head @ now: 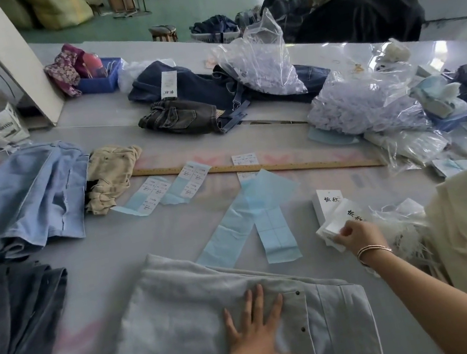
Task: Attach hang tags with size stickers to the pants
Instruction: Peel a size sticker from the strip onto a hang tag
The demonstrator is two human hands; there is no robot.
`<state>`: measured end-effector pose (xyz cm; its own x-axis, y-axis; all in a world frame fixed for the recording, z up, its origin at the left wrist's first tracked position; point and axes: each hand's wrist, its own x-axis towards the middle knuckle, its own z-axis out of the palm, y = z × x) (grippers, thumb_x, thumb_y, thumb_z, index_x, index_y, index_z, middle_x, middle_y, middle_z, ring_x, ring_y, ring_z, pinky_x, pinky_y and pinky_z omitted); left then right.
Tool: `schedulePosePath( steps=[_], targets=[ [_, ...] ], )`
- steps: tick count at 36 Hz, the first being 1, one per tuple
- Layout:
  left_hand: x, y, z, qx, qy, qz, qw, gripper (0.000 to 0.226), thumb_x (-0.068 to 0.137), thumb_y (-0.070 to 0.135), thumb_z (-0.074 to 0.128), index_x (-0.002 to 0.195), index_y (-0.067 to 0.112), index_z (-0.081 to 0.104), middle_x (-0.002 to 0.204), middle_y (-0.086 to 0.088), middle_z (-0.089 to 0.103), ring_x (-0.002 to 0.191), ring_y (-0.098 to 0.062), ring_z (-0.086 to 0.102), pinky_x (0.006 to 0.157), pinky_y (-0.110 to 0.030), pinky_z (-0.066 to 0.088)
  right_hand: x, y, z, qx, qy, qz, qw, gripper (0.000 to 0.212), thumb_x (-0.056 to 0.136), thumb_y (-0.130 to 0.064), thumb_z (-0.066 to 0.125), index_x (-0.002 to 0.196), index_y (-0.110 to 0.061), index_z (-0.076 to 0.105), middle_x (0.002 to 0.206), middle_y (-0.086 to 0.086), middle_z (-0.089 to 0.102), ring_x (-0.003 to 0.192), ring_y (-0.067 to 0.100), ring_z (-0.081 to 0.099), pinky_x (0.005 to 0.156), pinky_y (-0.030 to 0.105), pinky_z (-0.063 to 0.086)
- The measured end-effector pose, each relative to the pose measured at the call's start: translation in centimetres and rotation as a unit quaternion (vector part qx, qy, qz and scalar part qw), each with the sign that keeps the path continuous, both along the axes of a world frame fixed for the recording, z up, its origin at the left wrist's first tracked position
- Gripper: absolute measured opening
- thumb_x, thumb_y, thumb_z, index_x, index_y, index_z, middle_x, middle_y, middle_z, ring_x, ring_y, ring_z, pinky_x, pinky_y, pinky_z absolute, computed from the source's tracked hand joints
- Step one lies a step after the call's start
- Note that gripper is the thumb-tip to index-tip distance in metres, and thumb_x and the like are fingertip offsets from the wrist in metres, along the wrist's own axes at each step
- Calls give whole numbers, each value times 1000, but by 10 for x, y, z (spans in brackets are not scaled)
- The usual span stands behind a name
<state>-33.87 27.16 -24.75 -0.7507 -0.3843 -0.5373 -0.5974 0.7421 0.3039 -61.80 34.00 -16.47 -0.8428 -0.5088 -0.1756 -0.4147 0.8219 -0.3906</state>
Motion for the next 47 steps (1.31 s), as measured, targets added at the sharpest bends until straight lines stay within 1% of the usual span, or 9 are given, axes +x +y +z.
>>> schedulePosePath(
  steps=[5,13,18,22,25,30,34,40,47],
  targets=[
    [-1,0,2,3,2,3,1000,118,69,75,56,112,48,-51,130,0,-58,124,-22,-50,97,-66,-24,1,2,-6,-17,-46,-16,999,35,80,-38,71,63,-14,53,66,4,56,68,23,51,60,30,34],
    [-1,0,0,-10,8,3,1000,118,67,77,54,107,53,-55,129,1,-59,125,-22,-50,96,-67,-25,-4,-2,-1,16,-40,-7,999,15,83,-19,65,70,-12,66,72,7,59,72,23,54,63,27,35],
    [-1,1,0,-11,10,5,1000,118,68,78,53,116,48,-50,130,1,-58,126,-21,-49,97,-68,-23,-3,-4,-2,21,-17,6,1000,36,78,-18,69,53,-19,44,66,7,53,67,23,48,57,29,29],
    [-9,3,11,21,21,41,999,106,72,67,57,143,47,-20,147,2,-45,137,-20,-38,106,-62,-17,-5,-4,-5,22,-11,18,1000,50,82,-33,69,51,-15,33,55,2,40,61,22,38,53,33,25],
    [-29,6,32,-19,107,129,986,63,80,51,50,138,37,29,156,3,3,144,-18,2,113,-47,6,-11,-3,-8,6,-22,-3,1000,51,87,-37,63,51,-15,34,52,4,38,58,22,36,50,29,25],
    [-84,3,57,-30,223,27,974,54,87,28,45,140,23,38,155,1,18,142,-18,16,114,-36,18,-24,0,-14,-54,-67,-53,995,41,93,-29,55,57,-13,44,61,8,49,67,22,46,61,33,30],
    [-135,-1,68,-43,191,-74,978,66,88,19,49,149,15,23,160,-1,7,147,-21,3,118,-43,10,-34,2,-17,-94,-112,-73,987,31,96,-27,52,84,-1,65,80,12,60,81,25,55,68,31,33],
    [-184,3,67,-122,146,-141,972,51,90,21,49,140,16,38,148,-3,30,140,-28,19,111,-47,19,-54,10,-15,-178,-148,-94,968,28,95,-19,54,80,3,61,76,14,56,77,22,49,67,31,33],
    [-201,-5,66,-72,164,-117,977,34,99,29,33,126,21,51,136,-7,44,127,-33,34,99,-49,28,-78,27,40,-404,52,-171,897,23,91,-20,62,70,-10,58,65,4,53,68,21,46,56,18,37]
  ],
)
